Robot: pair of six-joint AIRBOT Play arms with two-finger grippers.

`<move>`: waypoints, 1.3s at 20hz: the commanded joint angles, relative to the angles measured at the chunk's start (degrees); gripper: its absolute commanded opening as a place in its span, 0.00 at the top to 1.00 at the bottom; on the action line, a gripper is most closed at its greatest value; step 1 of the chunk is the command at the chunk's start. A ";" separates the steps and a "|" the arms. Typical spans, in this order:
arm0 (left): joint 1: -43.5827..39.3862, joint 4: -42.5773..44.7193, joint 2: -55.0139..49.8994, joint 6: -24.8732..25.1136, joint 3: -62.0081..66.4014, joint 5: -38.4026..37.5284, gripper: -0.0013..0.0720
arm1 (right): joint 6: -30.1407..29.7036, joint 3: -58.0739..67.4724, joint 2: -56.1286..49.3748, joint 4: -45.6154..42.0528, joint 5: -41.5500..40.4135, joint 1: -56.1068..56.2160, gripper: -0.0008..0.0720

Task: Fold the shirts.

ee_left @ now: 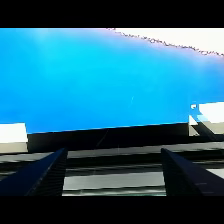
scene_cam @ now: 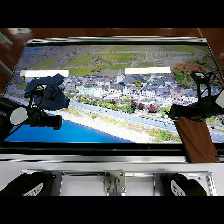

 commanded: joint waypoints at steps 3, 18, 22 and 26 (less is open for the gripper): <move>0.02 0.02 0.04 0.00 0.00 0.02 0.03 | 0.02 -0.02 0.07 0.00 0.00 -0.02 0.03; 0.02 -1.40 0.00 -0.72 0.00 7.61 0.03 | 0.63 -0.04 -1.40 8.31 -6.75 -0.02 0.03; 0.13 -4.20 -1.38 -0.66 0.00 18.93 0.04 | 0.90 -0.39 -1.68 9.03 -4.07 -0.02 0.03; 7.80 7.37 -10.14 0.24 4.28 20.92 0.02 | 2.36 -0.39 -1.68 11.08 -5.92 -0.02 0.03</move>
